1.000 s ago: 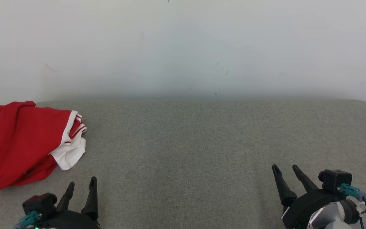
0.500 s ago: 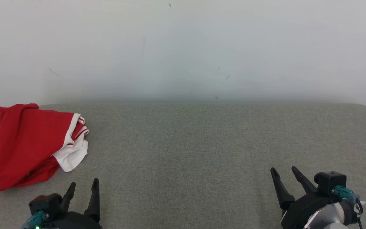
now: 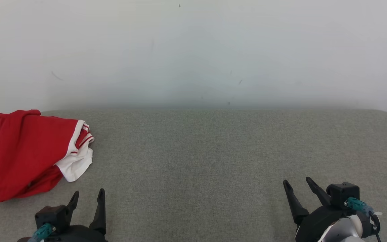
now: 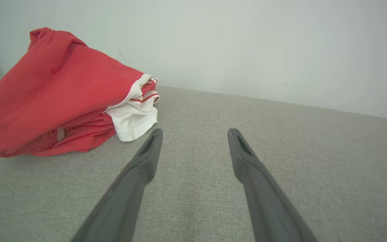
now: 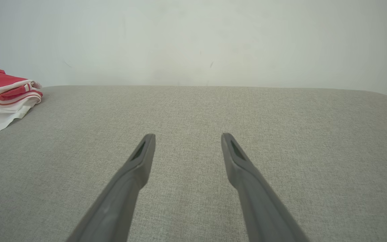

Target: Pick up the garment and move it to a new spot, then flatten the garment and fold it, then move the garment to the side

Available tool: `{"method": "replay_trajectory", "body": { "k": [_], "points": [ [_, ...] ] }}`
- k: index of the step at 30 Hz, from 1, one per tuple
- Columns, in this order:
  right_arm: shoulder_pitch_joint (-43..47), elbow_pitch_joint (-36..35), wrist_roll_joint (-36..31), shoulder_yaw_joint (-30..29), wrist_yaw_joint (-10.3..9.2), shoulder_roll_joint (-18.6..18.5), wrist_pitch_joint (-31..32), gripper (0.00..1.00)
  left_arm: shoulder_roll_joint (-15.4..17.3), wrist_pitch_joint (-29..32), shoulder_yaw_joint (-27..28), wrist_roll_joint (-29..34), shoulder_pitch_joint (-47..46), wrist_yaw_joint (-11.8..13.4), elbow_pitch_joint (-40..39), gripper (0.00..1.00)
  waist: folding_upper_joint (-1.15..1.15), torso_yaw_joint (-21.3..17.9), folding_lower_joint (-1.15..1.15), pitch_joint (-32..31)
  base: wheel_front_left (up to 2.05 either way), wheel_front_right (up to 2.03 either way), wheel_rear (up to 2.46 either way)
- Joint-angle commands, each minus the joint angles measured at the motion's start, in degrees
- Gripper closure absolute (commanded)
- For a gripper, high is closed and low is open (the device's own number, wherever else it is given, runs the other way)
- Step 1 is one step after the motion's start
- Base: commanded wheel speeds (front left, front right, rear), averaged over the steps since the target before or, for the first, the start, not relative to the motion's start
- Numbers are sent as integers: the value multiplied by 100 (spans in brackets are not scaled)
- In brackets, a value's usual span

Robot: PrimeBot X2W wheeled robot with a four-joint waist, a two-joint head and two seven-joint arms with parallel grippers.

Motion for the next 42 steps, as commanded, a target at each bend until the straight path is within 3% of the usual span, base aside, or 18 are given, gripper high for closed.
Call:
{"method": "replay_trajectory", "body": {
  "k": [1, 23, 42],
  "points": [
    [-17, -10, -49, -7, -2, -39, -34, 0, 40, -11, 2, -3, -31, -2, -14, 0, 0, -1, 0, 5, 0, 0, 0],
    [-56, 85, 85, 37, -2, -35, -45, 0, 94, -11, 111, -243, -61, 34, 125, 0, 0, 216, 0, 37, 0, 0, 0],
    [-99, 129, 338, 204, -2, -35, -101, 0, 205, 10, 274, -417, -8, 193, 15, 0, 0, 1345, 0, 104, 0, 0, 0]
  ]
}}
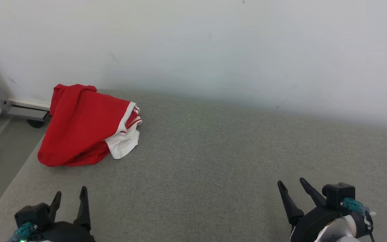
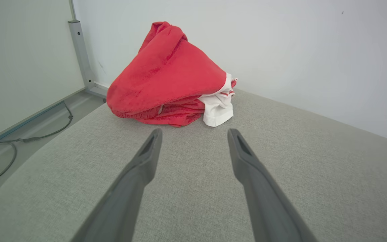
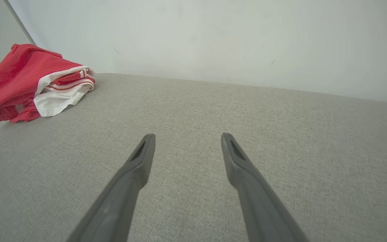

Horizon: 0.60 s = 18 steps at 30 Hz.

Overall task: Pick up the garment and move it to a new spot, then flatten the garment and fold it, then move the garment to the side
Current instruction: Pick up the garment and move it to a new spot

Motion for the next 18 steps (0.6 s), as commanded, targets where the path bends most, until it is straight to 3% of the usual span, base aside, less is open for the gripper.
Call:
{"method": "replay_trajectory", "body": {
  "k": [1, 18],
  "points": [
    [-54, 25, 90, 13, -2, -29, -49, 0, 54, 0, 35, -50, 1, 26, -38, 0, 0, 360, 0, 36, 0, 0, 0],
    [-149, 176, 164, 123, -2, -29, -172, 0, 168, 78, -5, -81, -19, 61, -121, 0, 0, 1124, 0, 129, 0, 0, 0]
  ]
}}
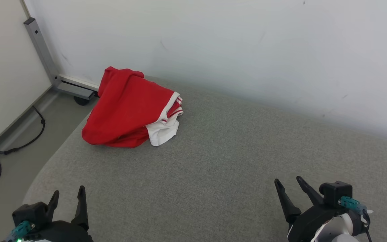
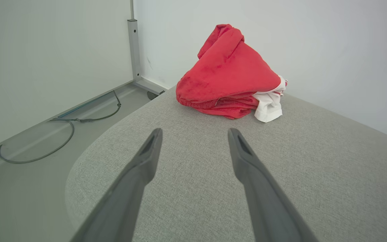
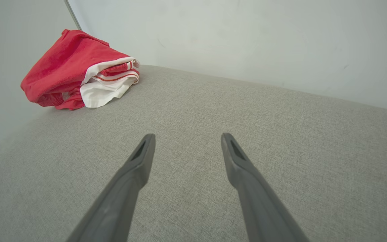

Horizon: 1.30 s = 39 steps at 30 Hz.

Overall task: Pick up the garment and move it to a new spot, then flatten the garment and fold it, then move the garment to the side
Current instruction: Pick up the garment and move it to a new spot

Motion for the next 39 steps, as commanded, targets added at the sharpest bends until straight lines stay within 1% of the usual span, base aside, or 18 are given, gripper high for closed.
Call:
{"method": "replay_trajectory", "body": {
  "k": [1, 11, 15, 19, 23, 26, 27, 31, 36, 39],
  "points": [
    [-35, 15, 18, -2, -2, -31, -43, 0, 41, 5, 8, -66, -22, 25, -19, 0, 0, 98, 0, 32, 0, 0, 0],
    [-11, 25, -31, -5, -2, -31, -19, 0, 29, 47, -35, -125, -38, 20, -27, 0, 0, 143, 0, 82, 0, 0, 0],
    [3, -97, -105, -67, -2, -32, -3, 0, -13, 358, -149, -180, -290, -121, 74, 0, 0, 150, 0, 194, 0, 0, 0],
    [-88, -333, -207, -125, -2, -31, 91, 0, -84, 698, -211, -286, -803, -285, 244, 0, 0, 141, 0, 429, 0, 0, 0],
    [-212, -687, -300, -20, -2, -31, 228, 0, -93, 1037, -172, -405, -1461, -437, 533, 0, 0, -14, 0, 739, 0, 0, 0],
    [-300, -973, -400, 118, -2, -31, 368, 0, -20, 1289, -111, -466, -1959, -546, 818, 0, 0, -222, 0, 1005, 0, 0, 0],
    [-300, -973, -400, 118, -2, -31, 368, 0, -20, 1289, -111, -466, -1959, -546, 818, 0, 0, -222, 0, 1005, 0, 0, 0],
    [-424, -1337, -555, 228, -2, -32, 561, 0, 51, 1429, 3, -505, -2658, -643, 1162, 0, 0, -502, 0, 1372, 0, 0, 0],
    [-593, -1709, -675, 382, -2, -30, 775, 0, 147, 1551, 38, -513, -3342, -817, 1628, 0, 0, -855, 0, 1831, 0, 0, 0],
    [-670, -1852, -749, 463, -2, -30, 854, 0, 166, 1750, 20, -572, -3652, -957, 1945, 0, 0, -1020, 0, 2052, 0, 0, 0]
  ]
}}
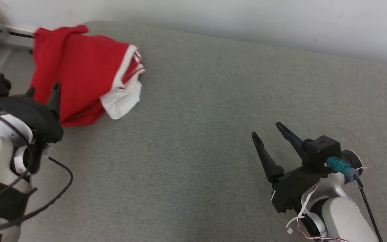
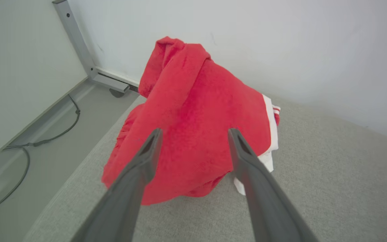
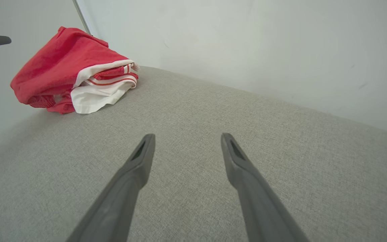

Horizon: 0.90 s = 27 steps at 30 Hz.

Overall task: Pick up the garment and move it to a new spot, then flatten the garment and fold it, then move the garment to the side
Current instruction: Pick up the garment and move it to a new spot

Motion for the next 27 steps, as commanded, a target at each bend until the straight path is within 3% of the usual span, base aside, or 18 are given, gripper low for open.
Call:
{"method": "replay_trajectory", "body": {
  "k": [1, 4, 13, 19, 20, 22, 27],
  "points": [
    [-83, -47, -49, 20, -2, -28, 19, 0, 23, 58, 12, -37, -119, -54, 79, 0, -1, -460, -1, 491, 0, 0, 0],
    [-102, -143, 17, 81, -2, -27, 41, 0, 56, 175, 36, -105, -369, -164, 349, 0, -1, -559, -1, 614, 0, 0, 0],
    [5, -368, -54, 35, -2, -26, 121, 0, 45, 886, 25, -275, -728, -60, 1043, 0, -1, -722, -1, 871, 0, 0, 0],
    [22, -412, 7, 113, -2, -26, 143, 0, 86, 702, -5, -187, -867, -47, 1298, 0, -1, -775, -1, 962, 0, 0, 0],
    [24, -404, 23, 129, -2, -26, 143, 0, 80, 651, -15, -166, -882, -35, 1349, 21, -1, -783, -1, 964, 0, 0, 0],
    [27, -385, 41, 157, -2, -26, 137, 0, 71, 572, -32, -152, -908, -40, 1450, 100, -1, -808, -1, 960, 0, 0, 0],
    [38, -365, 52, 167, -2, -26, 125, 0, 40, 411, -55, -153, -963, -63, 1646, 100, -1, -856, -1, 959, 0, 0, 0]
  ]
}}
